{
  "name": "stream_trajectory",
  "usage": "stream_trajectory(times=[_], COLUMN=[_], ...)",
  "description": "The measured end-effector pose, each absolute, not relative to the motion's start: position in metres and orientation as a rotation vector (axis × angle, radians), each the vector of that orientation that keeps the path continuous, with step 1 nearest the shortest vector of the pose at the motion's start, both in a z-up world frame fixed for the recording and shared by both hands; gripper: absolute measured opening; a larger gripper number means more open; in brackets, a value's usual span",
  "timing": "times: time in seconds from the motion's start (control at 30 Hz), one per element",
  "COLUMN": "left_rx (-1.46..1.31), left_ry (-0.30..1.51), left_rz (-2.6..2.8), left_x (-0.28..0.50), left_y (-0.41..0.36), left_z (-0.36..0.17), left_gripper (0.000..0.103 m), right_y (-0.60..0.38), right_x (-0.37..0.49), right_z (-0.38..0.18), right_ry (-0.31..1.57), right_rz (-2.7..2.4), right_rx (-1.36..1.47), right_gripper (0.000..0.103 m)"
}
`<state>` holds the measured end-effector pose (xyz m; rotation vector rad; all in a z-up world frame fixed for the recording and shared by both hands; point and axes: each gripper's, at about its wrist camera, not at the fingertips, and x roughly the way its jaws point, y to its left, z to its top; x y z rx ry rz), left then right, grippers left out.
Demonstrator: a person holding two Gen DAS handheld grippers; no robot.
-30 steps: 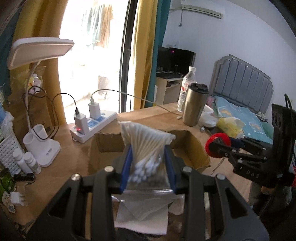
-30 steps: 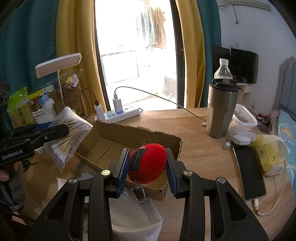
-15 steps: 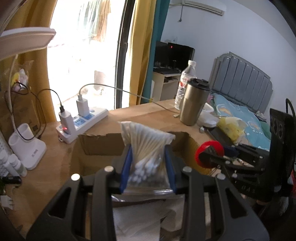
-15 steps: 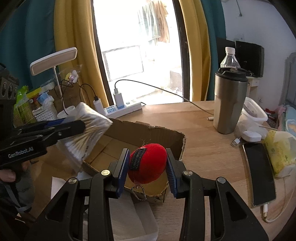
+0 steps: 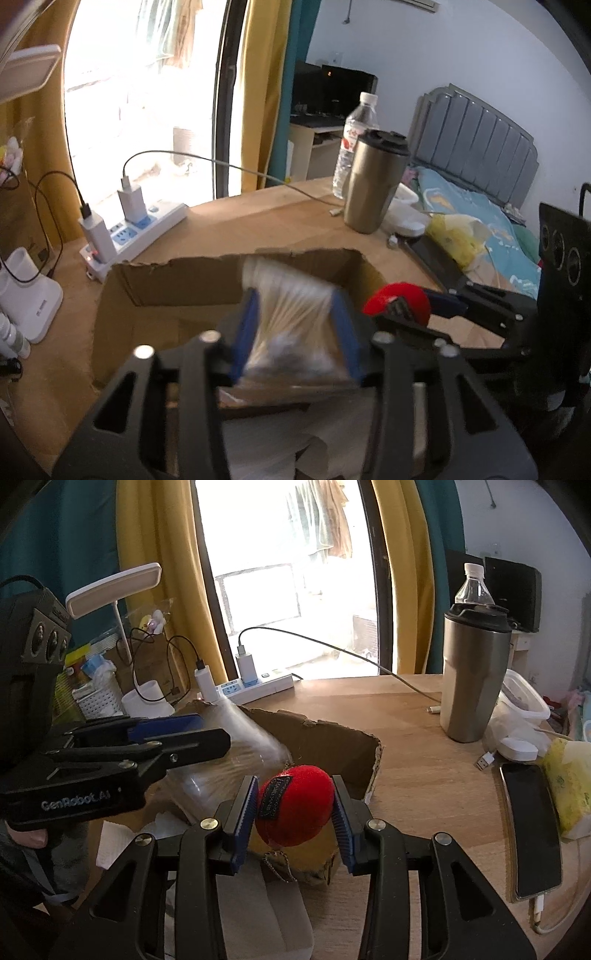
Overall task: Organize soft objects
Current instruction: 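Lower both held items into the box and open both grippers, then move left gripper to the gray socks while right gripper approaches the white cloth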
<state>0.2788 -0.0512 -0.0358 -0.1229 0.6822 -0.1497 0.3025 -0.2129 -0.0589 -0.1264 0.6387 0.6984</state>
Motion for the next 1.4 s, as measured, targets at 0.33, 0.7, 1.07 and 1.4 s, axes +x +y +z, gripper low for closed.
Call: stream_trajectory(times=[0.33,0.7,1.07,1.4], left_rx=[-0.138,-0.157,-0.161,-0.171], left_ry=[0.641,0.593,0.571,0.58], left_rz=[-0.119,-0.103,-0.098,-0.095], left_x=[0.264,0.23,0.197,0.171], left_y=[-0.038,-0.025,-0.02,-0.017], left_z=[-0.026,-0.014,-0.012,-0.021], left_gripper=[0.065,0.065,0.066,0.068], right_y=[-0.207,-0.209,-0.209,-0.208], right_x=[0.294,0.269,0.24,0.221], right_z=[-0.054,-0.04,-0.033,-0.033], right_ry=[0.633,0.598,0.575,0.569], right_rz=[0.683,0.644,0.628,0.616], right_rx=[-0.143,-0.154,-0.165,-0.176], right_gripper=[0.057,0.057,0.057,0.06])
